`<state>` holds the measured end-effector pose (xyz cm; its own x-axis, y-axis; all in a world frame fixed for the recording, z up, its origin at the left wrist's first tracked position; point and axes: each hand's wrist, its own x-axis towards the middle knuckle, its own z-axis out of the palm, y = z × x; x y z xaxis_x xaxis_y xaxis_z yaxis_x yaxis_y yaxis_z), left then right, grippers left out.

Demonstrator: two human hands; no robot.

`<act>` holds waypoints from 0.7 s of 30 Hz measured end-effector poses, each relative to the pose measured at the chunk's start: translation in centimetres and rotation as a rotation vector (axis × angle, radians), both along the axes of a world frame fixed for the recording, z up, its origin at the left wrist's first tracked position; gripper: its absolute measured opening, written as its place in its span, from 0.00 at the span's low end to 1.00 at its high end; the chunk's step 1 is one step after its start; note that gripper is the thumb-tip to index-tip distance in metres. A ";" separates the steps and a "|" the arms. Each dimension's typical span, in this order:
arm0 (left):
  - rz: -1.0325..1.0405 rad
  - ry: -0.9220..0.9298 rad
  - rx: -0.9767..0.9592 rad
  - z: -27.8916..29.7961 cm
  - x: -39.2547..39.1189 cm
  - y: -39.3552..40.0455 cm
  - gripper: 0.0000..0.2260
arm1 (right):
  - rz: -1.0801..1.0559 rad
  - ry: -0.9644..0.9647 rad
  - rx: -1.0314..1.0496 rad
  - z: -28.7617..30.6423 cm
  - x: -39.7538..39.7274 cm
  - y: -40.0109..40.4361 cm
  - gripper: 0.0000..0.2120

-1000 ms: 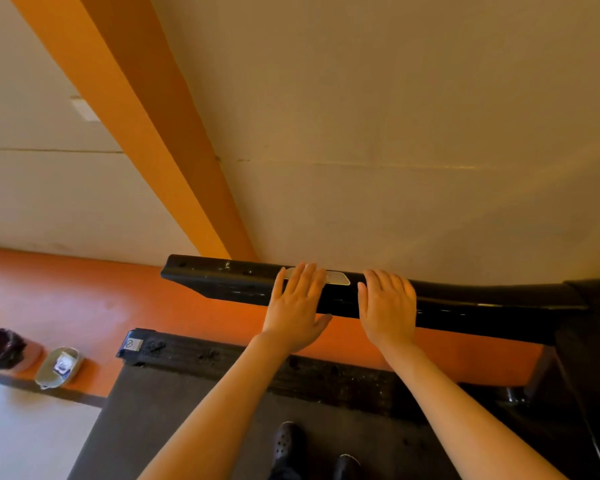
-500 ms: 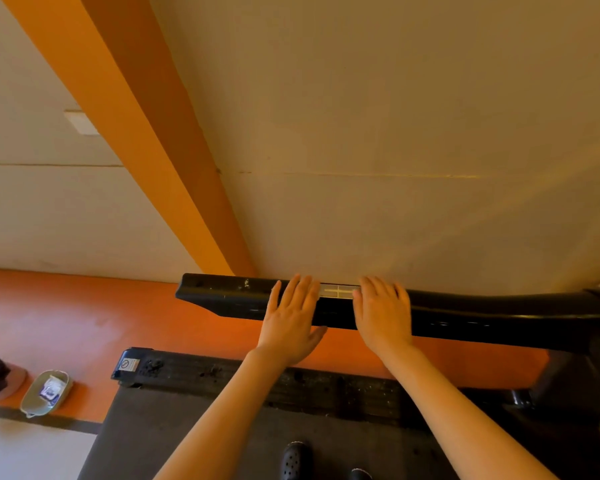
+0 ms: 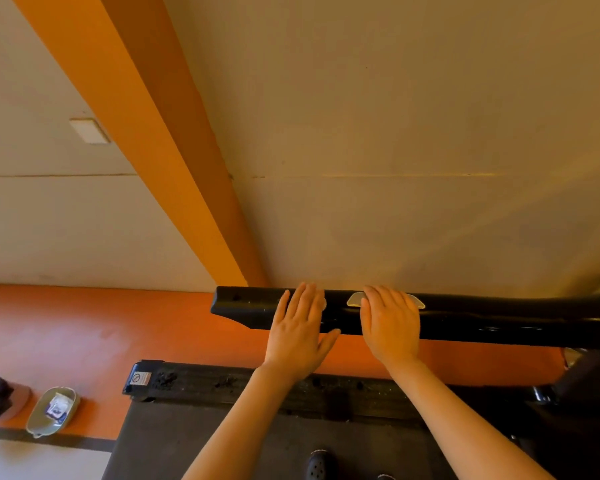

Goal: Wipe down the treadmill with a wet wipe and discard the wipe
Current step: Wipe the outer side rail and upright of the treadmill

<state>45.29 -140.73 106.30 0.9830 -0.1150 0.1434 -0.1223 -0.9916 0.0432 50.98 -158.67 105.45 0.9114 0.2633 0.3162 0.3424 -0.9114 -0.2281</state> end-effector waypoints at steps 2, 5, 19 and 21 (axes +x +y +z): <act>-0.010 -0.030 0.011 -0.1 -0.1 1.5 0.29 | -0.002 -0.024 0.009 -0.2 0.0 0.0 0.23; 0.085 -0.064 -0.003 -0.4 -0.6 4.2 0.28 | -0.013 -0.052 0.024 -0.6 0.1 0.0 0.22; 0.143 -0.054 -0.017 -0.5 -0.7 3.6 0.27 | -0.002 -0.112 0.030 -0.5 0.1 0.1 0.21; 0.265 -0.058 -0.033 -0.6 -1.2 5.2 0.27 | 0.004 -0.098 0.018 -0.5 0.1 0.1 0.21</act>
<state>44.08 -135.57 105.68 0.9683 0.1504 0.1994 0.1377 -0.9876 0.0760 51.05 -158.60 104.97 0.8750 0.2603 0.4082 0.3674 -0.9061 -0.2097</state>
